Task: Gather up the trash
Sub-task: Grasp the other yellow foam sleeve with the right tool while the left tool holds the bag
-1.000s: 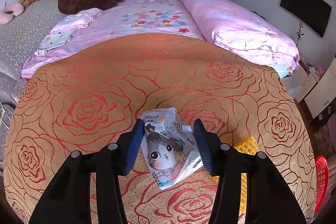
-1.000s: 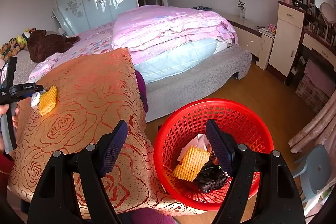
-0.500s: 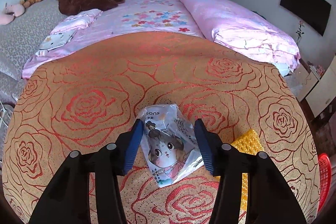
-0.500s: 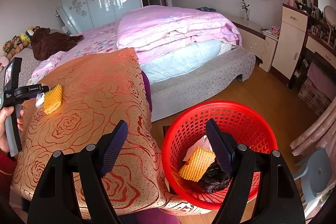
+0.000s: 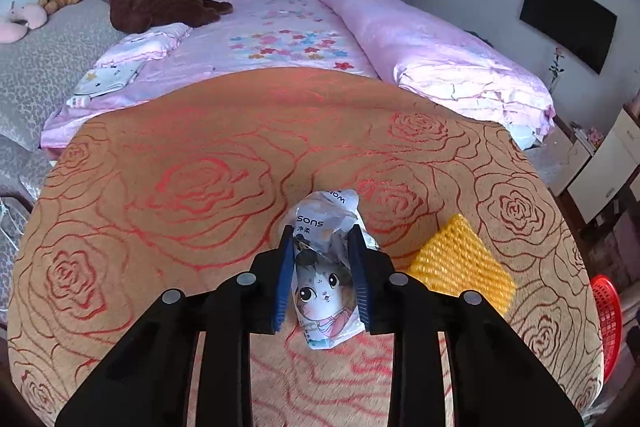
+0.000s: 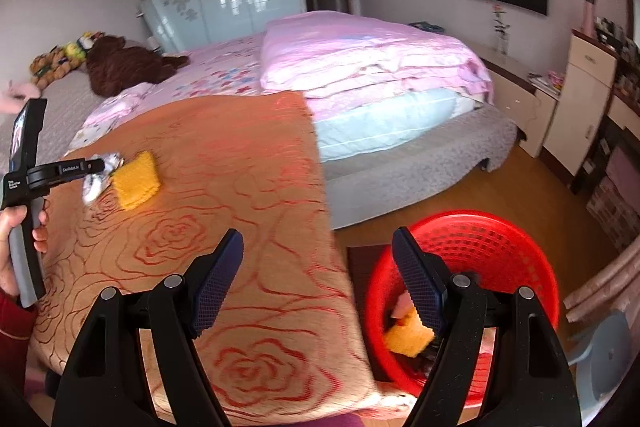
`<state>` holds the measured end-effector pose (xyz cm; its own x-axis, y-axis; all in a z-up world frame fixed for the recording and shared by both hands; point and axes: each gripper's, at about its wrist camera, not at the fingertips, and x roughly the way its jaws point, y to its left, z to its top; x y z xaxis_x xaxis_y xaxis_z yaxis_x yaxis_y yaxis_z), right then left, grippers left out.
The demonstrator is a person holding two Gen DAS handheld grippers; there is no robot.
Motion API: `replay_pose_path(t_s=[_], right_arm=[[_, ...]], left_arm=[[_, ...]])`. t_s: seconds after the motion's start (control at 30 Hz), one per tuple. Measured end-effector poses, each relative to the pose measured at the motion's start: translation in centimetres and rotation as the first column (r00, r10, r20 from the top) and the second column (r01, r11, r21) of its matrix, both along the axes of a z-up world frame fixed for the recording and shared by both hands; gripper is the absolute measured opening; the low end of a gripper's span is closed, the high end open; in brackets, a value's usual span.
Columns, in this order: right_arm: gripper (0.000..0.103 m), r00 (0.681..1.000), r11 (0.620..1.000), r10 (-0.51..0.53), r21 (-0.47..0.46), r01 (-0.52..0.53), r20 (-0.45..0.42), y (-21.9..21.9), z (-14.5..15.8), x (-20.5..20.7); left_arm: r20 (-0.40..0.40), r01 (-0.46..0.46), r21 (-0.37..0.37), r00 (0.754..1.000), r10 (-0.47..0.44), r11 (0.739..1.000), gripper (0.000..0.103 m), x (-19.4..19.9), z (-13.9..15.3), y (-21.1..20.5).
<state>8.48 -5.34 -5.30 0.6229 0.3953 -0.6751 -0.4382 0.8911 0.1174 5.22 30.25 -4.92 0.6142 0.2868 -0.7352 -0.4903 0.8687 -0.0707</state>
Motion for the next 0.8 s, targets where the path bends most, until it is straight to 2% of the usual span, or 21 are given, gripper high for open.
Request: replay_pose_path(t_s=[0.13, 0.27, 0.43, 0.63, 0.8], right_arm=[[0.074, 0.996, 0.996, 0.086, -0.001, -0.086, -0.011, 3.1, 0.1, -0.2], [0.074, 0.987, 0.987, 0.162, -0.010, -0.162, 0.020, 6.7, 0.6, -0.1], [0.074, 0.965, 0.965, 0.264, -0.011, -0.263, 0.001, 11.2, 0.6, 0.9], [0.074, 0.923, 0.923, 0.384, -0.029, -0.384, -0.014, 17.2, 0.0, 1.2], [0.074, 0.906, 0.904, 0.422, -0.058, -0.423, -0.038, 20.3, -0.9, 1.6]], left_arm=[[0.012, 0.009, 0.034, 1.000, -0.009, 0.999, 0.025, -1.2, 0.4, -0.6], [0.017, 0.019, 0.035, 1.000, -0.019, 0.999, 0.025, -2.5, 0.4, -0.9], [0.020, 0.020, 0.037, 1.000, -0.021, 0.999, 0.025, -3.9, 0.5, -0.7], [0.020, 0.015, 0.038, 1.000, -0.016, 0.999, 0.025, -4.8, 0.5, -0.6], [0.014, 0.015, 0.034, 1.000, -0.015, 0.999, 0.025, -4.9, 0.2, -0.4]])
